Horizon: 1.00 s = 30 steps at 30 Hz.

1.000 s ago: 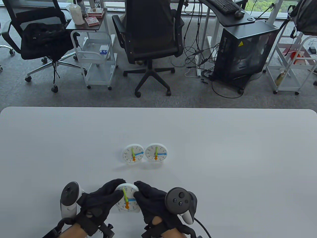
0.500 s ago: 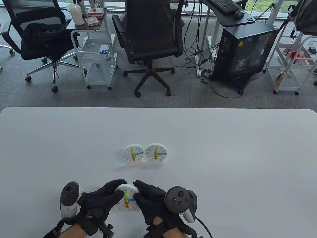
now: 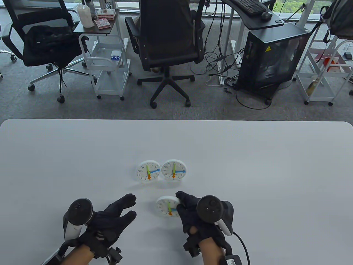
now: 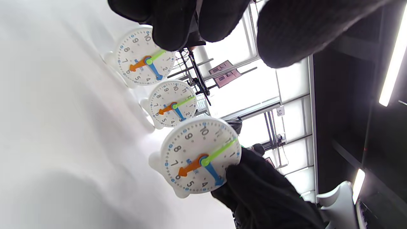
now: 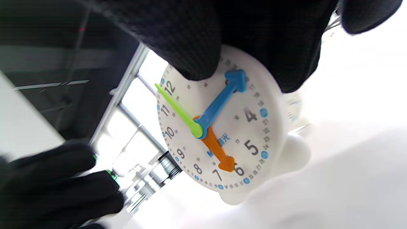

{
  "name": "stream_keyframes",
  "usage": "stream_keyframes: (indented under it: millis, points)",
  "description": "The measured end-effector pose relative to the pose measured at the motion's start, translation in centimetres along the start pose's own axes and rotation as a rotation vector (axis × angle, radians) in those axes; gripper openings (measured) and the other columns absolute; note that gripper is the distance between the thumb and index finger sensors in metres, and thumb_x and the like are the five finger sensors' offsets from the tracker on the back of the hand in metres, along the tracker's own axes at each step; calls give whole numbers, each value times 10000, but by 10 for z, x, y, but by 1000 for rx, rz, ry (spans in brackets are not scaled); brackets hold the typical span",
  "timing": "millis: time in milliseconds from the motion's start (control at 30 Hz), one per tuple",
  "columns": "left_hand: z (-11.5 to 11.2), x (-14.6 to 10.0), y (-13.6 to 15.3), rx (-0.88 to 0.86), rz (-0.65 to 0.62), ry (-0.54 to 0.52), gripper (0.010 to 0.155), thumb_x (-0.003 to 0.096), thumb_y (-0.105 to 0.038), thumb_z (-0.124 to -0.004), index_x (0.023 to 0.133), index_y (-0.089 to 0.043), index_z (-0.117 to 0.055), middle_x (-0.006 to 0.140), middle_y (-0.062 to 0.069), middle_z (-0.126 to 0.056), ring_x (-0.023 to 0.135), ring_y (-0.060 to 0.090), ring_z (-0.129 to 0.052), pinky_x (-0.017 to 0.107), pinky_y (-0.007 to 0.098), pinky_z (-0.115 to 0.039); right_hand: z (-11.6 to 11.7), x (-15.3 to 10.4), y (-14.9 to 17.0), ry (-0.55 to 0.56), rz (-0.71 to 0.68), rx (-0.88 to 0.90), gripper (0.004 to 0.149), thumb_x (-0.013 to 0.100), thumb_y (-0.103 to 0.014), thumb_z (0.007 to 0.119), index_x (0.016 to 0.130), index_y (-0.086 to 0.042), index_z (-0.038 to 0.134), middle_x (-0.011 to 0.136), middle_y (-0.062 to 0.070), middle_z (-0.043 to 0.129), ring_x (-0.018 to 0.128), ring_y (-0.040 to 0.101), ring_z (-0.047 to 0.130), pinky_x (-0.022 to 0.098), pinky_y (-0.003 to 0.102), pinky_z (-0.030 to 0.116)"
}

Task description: Turn clock hands to synchronize teaching clocks

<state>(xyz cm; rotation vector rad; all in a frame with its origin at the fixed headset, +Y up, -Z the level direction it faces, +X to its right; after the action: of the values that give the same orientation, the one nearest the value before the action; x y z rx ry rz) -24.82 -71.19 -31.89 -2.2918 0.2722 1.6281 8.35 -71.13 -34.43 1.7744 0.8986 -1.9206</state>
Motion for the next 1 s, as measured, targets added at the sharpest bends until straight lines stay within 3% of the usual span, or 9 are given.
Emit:
stream_keyframes:
  millis: [233,400,767,1000]
  points:
    - [8,1,3,-12,12,-37,716,519,-539,-807,1078,-161,-569,1114,242,-664,995,585,-535,626,729,-429,-28,8,52,176,189,55,510,480,-223,825,946,-25,766,836,172,865,736,473,879,546,734,599]
    - [6,2,3,-16,13,-26,714,521,-541,-801,1077,-158,-567,1110,241,-669,991,585,-542,626,727,-433,-40,24,71,230,264,75,508,477,-221,828,942,-26,772,833,173,868,734,477,879,540,733,603]
    - [-1,2,5,-7,18,13,715,523,-541,-798,1076,-150,-569,1104,248,-676,988,587,-548,623,728,-435,-35,65,95,259,360,59,508,476,-233,830,941,-34,776,831,163,875,737,472,887,540,728,612]
    - [-2,2,5,-1,28,22,723,522,-547,-799,1077,-148,-562,1104,251,-675,987,588,-546,623,728,-435,-29,67,99,230,377,81,596,497,-285,808,1007,-9,673,939,230,761,812,544,789,552,743,565]
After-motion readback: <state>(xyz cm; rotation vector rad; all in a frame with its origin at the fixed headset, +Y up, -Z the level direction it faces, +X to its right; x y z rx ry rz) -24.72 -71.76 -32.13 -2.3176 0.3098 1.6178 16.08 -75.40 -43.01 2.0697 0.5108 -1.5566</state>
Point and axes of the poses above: the tracker on the back of each hand, its own y axis roughly to the little-finger side, its own x axis roughly from the wrist to the fingertips, z = x × y, the point moved 3 cm from there along x, roughly from the wrist to the fingertips
